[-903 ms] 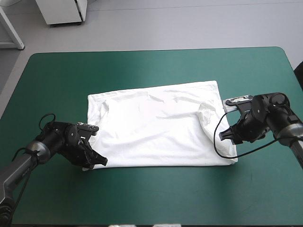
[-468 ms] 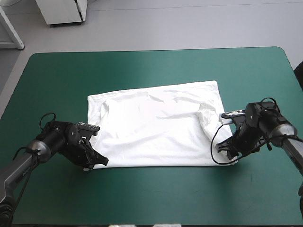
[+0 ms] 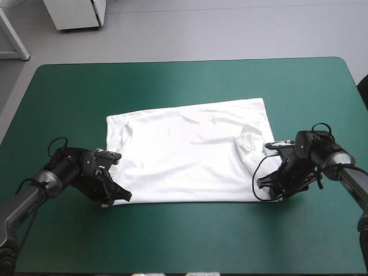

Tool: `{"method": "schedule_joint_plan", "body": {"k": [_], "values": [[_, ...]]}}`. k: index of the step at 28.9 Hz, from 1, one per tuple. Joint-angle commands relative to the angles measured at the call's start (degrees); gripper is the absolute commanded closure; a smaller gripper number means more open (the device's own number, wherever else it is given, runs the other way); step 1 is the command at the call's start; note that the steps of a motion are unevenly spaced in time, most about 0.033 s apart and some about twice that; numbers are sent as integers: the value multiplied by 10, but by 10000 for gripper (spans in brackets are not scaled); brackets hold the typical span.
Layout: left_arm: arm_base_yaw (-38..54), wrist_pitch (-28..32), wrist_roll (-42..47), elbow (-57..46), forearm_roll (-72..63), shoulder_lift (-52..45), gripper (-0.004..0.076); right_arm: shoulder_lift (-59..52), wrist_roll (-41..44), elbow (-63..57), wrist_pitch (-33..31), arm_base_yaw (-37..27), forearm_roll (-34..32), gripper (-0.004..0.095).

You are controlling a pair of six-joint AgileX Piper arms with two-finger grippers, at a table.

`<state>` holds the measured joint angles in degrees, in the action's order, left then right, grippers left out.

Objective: Fold the cloth

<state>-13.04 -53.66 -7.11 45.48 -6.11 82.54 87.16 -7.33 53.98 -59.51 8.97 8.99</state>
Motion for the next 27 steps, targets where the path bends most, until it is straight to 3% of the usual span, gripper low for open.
{"method": "schedule_joint_plan", "body": {"k": [1,4,9,17,27], "values": [[-1,45,2,-1,37,7,731,-1,-28,9,5,-5,48,447],[-1,45,2,-1,37,7,731,10,-35,9,5,-5,59,581],[-1,45,2,1,39,7,731,11,-49,11,7,-5,59,922],[-1,7,2,39,44,-26,733,-8,-49,58,-21,-5,20,920],[-1,-126,14,126,44,-162,733,-70,-41,153,-121,-5,14,920]]}}
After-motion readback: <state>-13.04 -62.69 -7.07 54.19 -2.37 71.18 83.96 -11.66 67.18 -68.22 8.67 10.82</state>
